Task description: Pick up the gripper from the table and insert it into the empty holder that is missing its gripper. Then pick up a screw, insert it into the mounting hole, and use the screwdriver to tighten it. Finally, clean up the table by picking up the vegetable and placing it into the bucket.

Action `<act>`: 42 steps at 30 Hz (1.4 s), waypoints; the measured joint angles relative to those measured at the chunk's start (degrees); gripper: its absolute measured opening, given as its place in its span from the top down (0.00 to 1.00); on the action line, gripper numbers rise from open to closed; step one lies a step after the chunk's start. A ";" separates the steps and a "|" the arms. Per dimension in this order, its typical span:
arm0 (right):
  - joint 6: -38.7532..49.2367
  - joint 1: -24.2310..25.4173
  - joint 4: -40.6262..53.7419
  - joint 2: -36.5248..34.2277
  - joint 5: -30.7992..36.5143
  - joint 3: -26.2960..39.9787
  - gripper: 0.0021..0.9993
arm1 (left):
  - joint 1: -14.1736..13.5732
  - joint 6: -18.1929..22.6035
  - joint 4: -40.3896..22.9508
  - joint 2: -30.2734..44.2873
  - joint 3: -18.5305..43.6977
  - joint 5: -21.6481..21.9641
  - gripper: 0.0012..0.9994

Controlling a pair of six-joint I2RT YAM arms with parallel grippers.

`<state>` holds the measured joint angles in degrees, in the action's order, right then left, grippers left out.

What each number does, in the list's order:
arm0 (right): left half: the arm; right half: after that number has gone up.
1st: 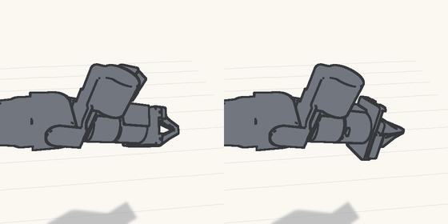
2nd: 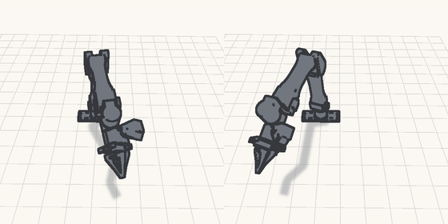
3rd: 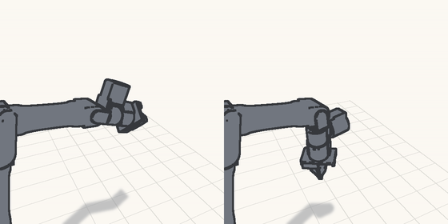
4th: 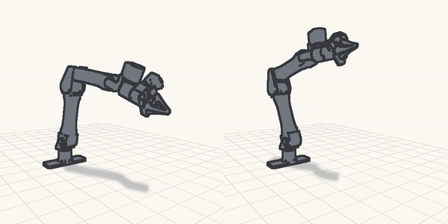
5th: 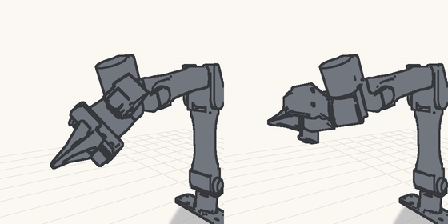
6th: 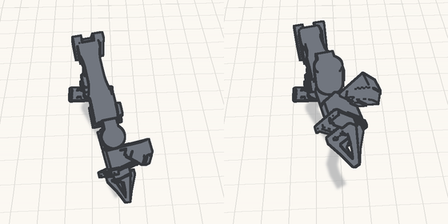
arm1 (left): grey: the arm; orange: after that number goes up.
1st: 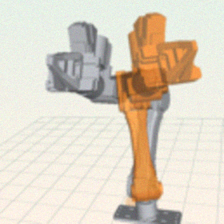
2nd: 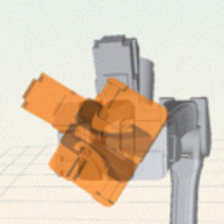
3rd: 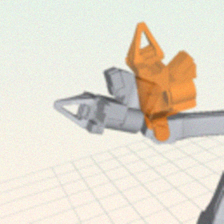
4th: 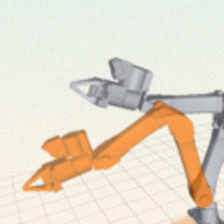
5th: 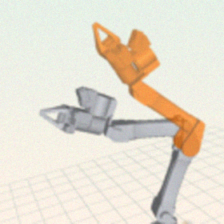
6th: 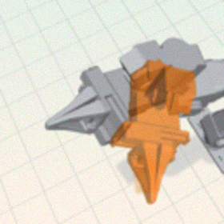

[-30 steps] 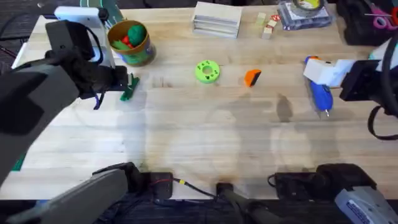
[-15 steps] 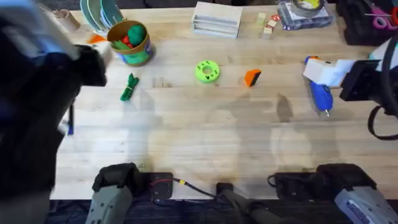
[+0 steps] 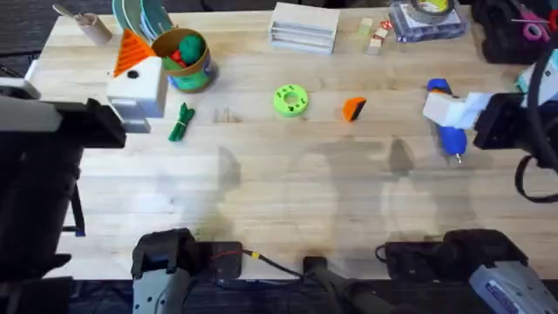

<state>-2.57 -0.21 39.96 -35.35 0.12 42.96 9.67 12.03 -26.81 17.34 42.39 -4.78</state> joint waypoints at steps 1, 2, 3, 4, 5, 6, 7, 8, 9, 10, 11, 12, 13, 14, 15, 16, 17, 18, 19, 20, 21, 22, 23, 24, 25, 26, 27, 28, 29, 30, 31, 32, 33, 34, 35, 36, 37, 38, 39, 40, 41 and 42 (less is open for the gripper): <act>0.00 0.00 0.66 0.00 0.00 0.00 0.01 | 0.00 0.00 -0.01 0.00 0.00 -0.90 0.01; 0.00 0.00 1.29 0.00 0.00 0.00 0.01 | 0.00 0.00 -0.02 0.00 0.00 -1.90 0.01; 0.00 0.00 2.14 0.00 0.00 0.02 0.00 | 0.00 0.00 -0.02 0.00 0.00 -2.91 0.01; 0.00 0.00 2.94 0.00 0.00 0.02 0.01 | 0.00 0.00 -0.02 0.00 0.00 -3.60 0.01; 0.00 0.00 3.88 0.00 0.00 0.02 0.01 | 0.00 0.00 -0.04 0.00 0.00 -4.22 0.01; 0.00 0.00 4.98 0.00 0.00 0.02 0.01 | 0.00 0.00 -0.18 0.00 0.00 -4.61 0.01; 0.00 0.00 5.99 0.00 0.00 0.02 0.01 | 0.00 0.00 -0.72 0.00 0.00 -4.97 0.01; 0.00 0.00 7.27 0.00 0.00 0.02 0.01 | 0.00 0.00 -1.66 0.00 0.00 -5.22 0.01; 0.00 0.00 8.77 0.00 0.00 0.02 0.01 | 0.00 0.00 -2.95 0.00 0.00 -5.54 0.01; 0.00 0.00 10.25 0.00 0.00 0.02 0.01 | 0.00 0.00 -4.08 0.00 0.00 -5.78 0.01; 0.00 0.00 11.89 0.00 0.00 0.02 0.01 | 0.00 0.00 -5.05 0.00 0.00 -5.96 0.01; 0.00 0.00 13.54 0.00 0.01 0.02 0.01 | 0.00 0.00 -5.69 0.00 0.00 -6.05 0.01; 0.00 0.00 15.01 0.00 0.00 0.02 0.01 | 0.00 0.00 -5.97 0.00 0.00 -6.14 0.01; 0.00 0.00 16.65 0.00 0.00 0.04 0.01 | 0.00 0.00 -6.10 0.00 0.00 -6.18 0.01; 0.00 0.00 18.37 0.00 0.00 0.04 0.01 | 0.00 0.00 -6.28 0.00 0.00 -6.18 0.01; 0.00 0.00 25.12 0.00 0.00 0.04 0.01 | -0.02 0.00 -7.23 0.00 0.00 -7.09 0.01; 0.00 0.00 25.01 0.00 0.00 0.04 0.01 | -0.11 0.00 -7.23 0.00 -0.02 -7.52 0.01; 0.00 0.00 24.97 0.00 0.00 0.07 0.01 | -0.30 0.00 -7.19 0.00 -0.08 -7.76 0.01; 0.01 0.00 24.99 0.00 0.00 0.05 0.01 | -0.68 0.00 -6.77 -0.02 -0.31 -8.05 0.01; 0.00 0.00 24.99 0.00 0.00 0.07 0.01 | -0.99 0.00 -5.98 -0.07 -0.74 -8.45 0.01; 0.00 0.00 24.99 0.00 0.00 0.07 0.01 | -1.32 0.00 -4.88 -0.20 -1.44 -8.96 0.01; 0.00 0.00 24.99 0.00 0.00 0.07 0.01 | -1.78 0.00 -3.20 -0.44 -2.62 -9.37 0.01; 0.00 0.00 24.99 0.00 0.00 0.07 0.00 | -2.17 0.00 -1.57 -0.68 -3.78 -9.70 0.01; 0.00 0.00 24.99 0.00 0.00 0.07 0.00 | -2.77 0.00 0.85 -1.20 -5.64 -10.29 0.01; 0.00 0.00 24.99 0.00 0.00 0.07 0.01 | -3.26 0.00 2.91 -1.70 -7.18 -10.76 0.01; 0.00 0.00 24.99 0.00 0.00 0.07 0.01 | -3.85 0.00 5.43 -2.37 -9.17 -11.31 0.01; 0.00 0.00 24.99 0.00 0.00 0.07 0.01 | -4.43 0.00 8.00 -3.17 -11.24 -12.00 0.01; 0.00 0.00 24.99 0.00 0.00 0.07 0.00 | -4.91 -0.02 10.48 -3.92 -13.09 -12.49 0.01; 0.00 0.00 24.99 0.00 0.00 0.07 0.01 | -5.45 -0.03 13.09 -4.82 -15.19 -13.03 0.01; 0.00 0.00 24.99 0.00 0.00 0.07 0.00 | -5.92 -0.19 15.47 -5.66 -17.11 -13.46 0.01; 0.00 0.00 24.99 0.00 0.00 0.07 0.01 | -6.37 -0.58 17.73 -6.52 -19.07 -13.81 0.01; 0.00 0.00 24.99 0.00 0.00 0.07 0.01 | -6.75 -1.00 19.32 -7.25 -20.71 -13.98 0.01; 0.00 0.00 24.99 0.00 0.00 0.07 0.01 | -7.12 -1.80 21.19 -8.04 -22.71 -14.15 0.01; 0.00 0.00 24.99 0.00 0.00 0.07 0.01 | -7.43 -2.57 22.64 -8.68 -24.48 -14.36 0.01; 0.00 0.00 24.99 0.00 0.00 0.07 0.01 | -7.73 -3.46 24.27 -9.33 -26.39 -14.58 0.01; 0.00 0.00 24.99 0.00 0.00 0.07 0.01 | -7.98 -4.15 25.51 -9.87 -28.03 -14.76 0.01; 0.00 0.00 24.99 0.00 0.00 0.07 0.01 | -8.26 -4.98 26.72 -10.46 -29.74 -14.97 0.01; 0.00 0.00 24.99 0.00 0.00 0.07 0.01 | -8.50 -5.64 27.83 -11.04 -31.30 -15.10 0.01; 0.00 0.00 24.99 0.02 0.00 0.07 0.01 | -8.72 -6.18 28.81 -11.64 -32.71 -15.19 0.01; 0.00 0.00 24.99 0.00 0.00 0.07 0.01 | -8.94 -6.71 29.77 -12.35 -34.10 -15.34 0.01; 0.00 0.00 24.99 0.00 0.00 0.07 0.01 | -9.12 -7.13 30.66 -13.11 -35.43 -15.43 0.01; 0.00 0.00 24.99 0.00 0.00 0.07 0.01 | -9.18 -7.43 31.39 -13.82 -36.49 -15.64 0.01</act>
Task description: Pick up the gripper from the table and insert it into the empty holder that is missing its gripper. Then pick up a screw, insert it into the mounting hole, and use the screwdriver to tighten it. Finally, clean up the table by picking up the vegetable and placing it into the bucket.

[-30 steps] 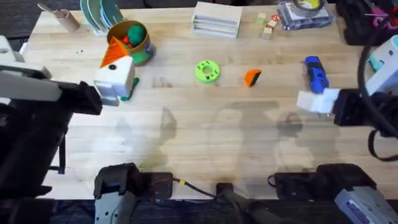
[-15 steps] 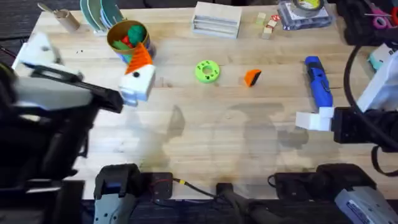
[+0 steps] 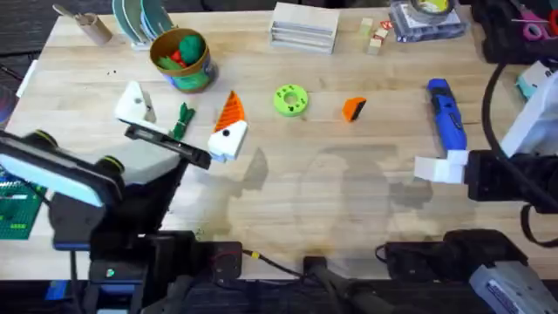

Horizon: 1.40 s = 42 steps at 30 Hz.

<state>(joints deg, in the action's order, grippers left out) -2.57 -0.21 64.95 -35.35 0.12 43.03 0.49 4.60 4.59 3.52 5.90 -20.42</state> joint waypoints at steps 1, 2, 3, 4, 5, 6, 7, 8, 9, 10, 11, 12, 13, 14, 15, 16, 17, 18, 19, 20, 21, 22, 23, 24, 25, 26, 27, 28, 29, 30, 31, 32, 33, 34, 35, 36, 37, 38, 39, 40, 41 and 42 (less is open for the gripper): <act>0.00 0.00 0.00 0.00 0.00 0.00 0.01 | -0.04 -0.30 0.40 -0.71 -0.84 -0.24 0.01; 0.00 0.00 0.00 0.00 0.00 0.00 0.01 | -0.04 -0.59 0.52 -1.51 -1.57 -0.45 0.01; 0.00 0.00 0.00 0.00 0.00 0.00 0.01 | -0.04 -0.84 0.78 -2.28 -2.23 -0.68 0.01; 0.00 0.00 0.00 0.00 0.00 0.00 0.01 | -0.04 -1.13 1.09 -2.79 -2.76 -0.83 0.01; 0.00 0.00 0.00 0.00 0.00 0.00 0.01 | -0.04 -1.31 1.34 -3.03 -3.11 -0.90 0.01; 0.00 0.00 0.00 0.00 0.00 0.00 0.01 | -0.04 -1.55 1.67 -3.14 -3.42 -1.03 0.01; 0.00 0.00 0.00 0.00 0.00 0.00 0.01 | -0.04 -1.69 2.00 -3.20 -3.69 -1.15 0.01; 0.00 0.00 0.00 0.00 0.00 0.00 0.01 | -0.04 -1.85 2.03 -3.21 -3.79 -1.26 0.01; 0.00 0.00 0.00 0.00 0.00 0.00 0.01 | -0.04 -1.94 2.03 -3.20 -3.84 -1.39 0.01; 0.00 0.00 0.00 0.00 0.00 0.00 0.01 | -0.04 -2.06 2.03 -3.22 -3.84 -1.49 0.01; 0.00 0.00 0.00 0.00 0.00 0.00 0.01 | -0.04 -2.08 2.03 -3.22 -3.84 -1.58 0.01; 0.00 0.00 0.00 0.00 0.00 0.00 0.01 | -0.04 -2.08 1.98 -3.23 -3.84 -1.67 0.01; 0.00 0.00 0.00 0.00 0.00 0.00 0.01 | -0.04 -2.09 1.85 -3.23 -3.84 -1.81 0.01; 0.02 0.00 0.00 0.00 0.00 0.00 0.01 | -0.04 -2.10 1.63 -3.21 -3.84 -1.90 0.01; 0.00 0.00 0.00 0.00 0.00 0.00 0.01 | -0.04 -2.10 1.23 -3.23 -3.84 -2.06 0.01; 0.02 0.00 0.00 0.00 0.00 0.00 0.01 | -0.04 -2.10 0.63 -3.20 -3.84 -2.12 0.01; 0.00 0.00 0.00 0.00 0.00 0.00 0.01 | -0.04 -2.10 -0.26 -3.20 -3.84 -2.20 0.01; 0.00 0.00 0.00 0.00 0.00 0.00 0.01 | -0.04 -2.10 -1.32 -3.20 -3.84 -2.30 0.01; 0.00 0.00 0.00 0.00 0.00 0.00 0.01 | -0.04 -2.10 -2.35 -3.20 -3.91 -2.34 0.01; 0.00 0.00 0.00 0.00 0.00 0.00 0.01 | -0.04 -2.10 -3.23 -3.21 -4.03 -2.34 0.01; 0.00 0.00 0.00 0.00 0.00 0.00 0.01 | -0.04 -2.10 -4.43 -3.20 -4.15 -2.36 0.01; 0.00 0.00 0.00 0.00 0.00 0.00 0.00 | -0.04 -2.10 -5.28 -3.23 -4.25 -2.35 0.01; 0.00 0.00 0.00 0.00 0.00 0.00 0.00 | -0.04 -2.10 -6.24 -3.20 -4.37 -2.37 0.01; 0.01 0.00 0.00 0.00 0.00 0.00 0.01 | -0.04 -2.11 -7.24 -3.23 -4.41 -2.37 0.01; 0.00 0.00 0.00 0.00 0.00 0.00 0.01 | -0.04 -2.12 -8.44 -3.22 -4.43 -2.37 0.01; 0.00 0.00 0.00 0.00 0.00 0.00 0.00 | -0.04 -2.12 -9.38 -3.21 -4.41 -2.37 0.01; 0.00 0.00 0.00 0.00 0.00 0.00 0.00 | -0.04 -2.21 -10.02 -3.22 -4.41 -2.39 0.01; 0.00 0.00 0.00 0.00 0.00 0.00 0.01 | -0.04 -2.25 -10.02 -3.23 -4.43 -2.39 0.01; 0.00 0.00 0.00 0.00 0.00 0.00 0.01 | -0.10 -2.27 -10.02 -3.21 -4.43 -2.39 0.01; 0.00 0.00 0.00 0.00 0.00 0.00 0.01 | -0.34 -2.28 -10.02 -3.23 -4.43 -2.37 0.01; 0.00 0.00 0.00 0.00 0.00 0.00 0.00 | -0.73 -2.28 -10.04 -3.23 -4.41 -2.37 0.01; 0.00 0.00 0.00 0.00 0.00 0.00 0.01 | -1.28 -2.30 -10.04 -3.23 -4.41 -2.37 0.01; 0.00 0.00 0.00 0.00 0.00 0.00 0.00 | -2.07 -2.30 -10.04 -3.20 -4.43 -2.37 0.01; 0.00 0.00 0.00 0.00 0.00 0.00 0.01 | -2.97 -2.30 -10.04 -3.21 -4.41 -2.37 0.01; 0.00 0.00 0.00 0.00 0.00 0.00 0.01 | -3.96 -2.30 -10.04 -3.22 -4.41 -2.39 0.01; 0.02 0.00 0.00 0.00 0.00 0.00 0.01 | -5.02 -2.30 -10.04 -3.20 -4.43 -2.39 0.01; 0.00 0.00 0.00 0.00 0.00 0.00 0.01 | -5.81 -2.30 -10.04 -3.21 -4.42 -2.44 0.01; 0.00 0.00 0.00 0.00 0.00 0.00 0.01 | -6.51 -2.30 -10.02 -3.21 -4.41 -2.50 0.01; 0.00 0.00 0.00 0.00 0.00 0.00 0.01 | -6.92 -2.30 -10.04 -3.21 -4.41 -2.50 0.01; 0.00 0.00 0.00 0.00 0.00 0.00 0.00 | -7.04 -2.30 -10.04 -3.23 -4.43 -2.50 0.01; 0.00 0.00 0.00 0.00 0.00 0.00 0.00 | -7.06 -2.30 -10.04 -3.22 -4.41 -2.48 0.01; 0.00 0.00 0.00 0.00 0.00 0.00 0.01 | -7.06 -2.30 -10.04 -3.23 -4.41 -2.50 0.01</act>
